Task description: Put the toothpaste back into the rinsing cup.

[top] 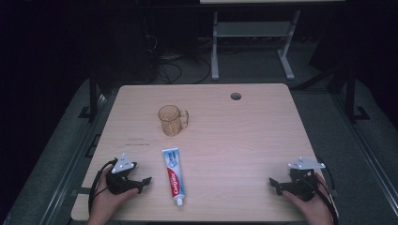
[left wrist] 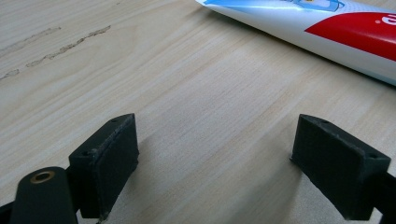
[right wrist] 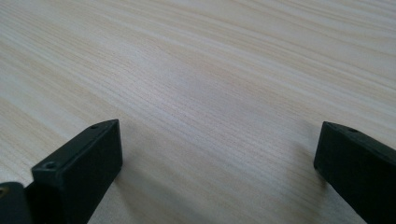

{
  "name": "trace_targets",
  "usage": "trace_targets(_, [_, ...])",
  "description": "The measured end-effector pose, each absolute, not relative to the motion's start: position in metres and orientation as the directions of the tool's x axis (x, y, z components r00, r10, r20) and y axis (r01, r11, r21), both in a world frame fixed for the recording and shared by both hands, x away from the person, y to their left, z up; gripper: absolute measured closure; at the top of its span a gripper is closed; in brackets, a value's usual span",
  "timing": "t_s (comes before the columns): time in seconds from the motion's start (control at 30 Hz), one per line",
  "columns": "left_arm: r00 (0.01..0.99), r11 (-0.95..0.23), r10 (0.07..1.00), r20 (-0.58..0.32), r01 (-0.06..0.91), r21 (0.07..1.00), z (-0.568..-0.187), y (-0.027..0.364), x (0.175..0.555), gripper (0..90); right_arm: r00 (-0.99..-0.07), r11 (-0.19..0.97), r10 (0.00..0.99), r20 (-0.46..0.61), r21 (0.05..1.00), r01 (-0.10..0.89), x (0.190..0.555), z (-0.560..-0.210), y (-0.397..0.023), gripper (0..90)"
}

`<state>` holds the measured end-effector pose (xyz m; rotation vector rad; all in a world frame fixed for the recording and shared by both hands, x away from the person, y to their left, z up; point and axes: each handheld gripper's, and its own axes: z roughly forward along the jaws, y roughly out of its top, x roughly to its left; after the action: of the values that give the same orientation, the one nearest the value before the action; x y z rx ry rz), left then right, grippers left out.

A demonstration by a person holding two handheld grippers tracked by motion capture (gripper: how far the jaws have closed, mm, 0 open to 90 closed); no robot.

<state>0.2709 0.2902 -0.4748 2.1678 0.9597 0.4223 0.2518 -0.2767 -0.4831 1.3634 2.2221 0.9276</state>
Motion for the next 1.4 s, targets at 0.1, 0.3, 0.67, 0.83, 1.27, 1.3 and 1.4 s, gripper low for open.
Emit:
trace_targets(0.1, [0.666,-0.461,0.746,0.006,0.510,0.726,-0.475,0.290,0.271,14.5,-0.462,0.315,0.886,0.025,0.700,0.641,0.252,-0.483,-0.277,0.5])
trace_targets(0.3, [0.667,-0.458,0.745,0.006,0.506,0.731,-0.474,0.292,0.270,20.6,-0.462,0.315,0.886,0.025,0.700,0.641,0.252,-0.483,-0.277,0.5])
trace_targets(0.67, [0.678,-0.396,0.730,-0.084,0.519,0.757,-0.464,0.295,0.266,64.0,-0.462,0.314,0.887,0.025,0.700,0.641,0.252,-0.483,-0.277,0.4])
trace_targets(0.83, [0.681,-0.379,0.722,-0.124,0.540,0.751,-0.457,0.294,0.263,87.8,-0.462,0.314,0.887,0.025,0.700,0.641,0.252,-0.483,-0.277,0.5])
trace_targets(1.27, [0.705,-0.331,0.674,-0.221,0.555,0.763,-0.433,0.276,0.262,90.0,-0.462,0.314,0.887,0.025,0.700,0.641,0.252,-0.483,-0.277,0.5])
trace_targets(1.3, [0.709,-0.333,0.669,-0.221,0.552,0.764,-0.432,0.274,0.262,90.0,-0.462,0.314,0.887,0.025,0.700,0.641,0.252,-0.483,-0.277,0.5])
trace_targets(1.4, [0.713,-0.335,0.664,-0.226,0.553,0.763,-0.430,0.270,0.262,90.0,-0.461,0.314,0.887,0.026,0.700,0.641,0.252,-0.483,-0.277,0.5])
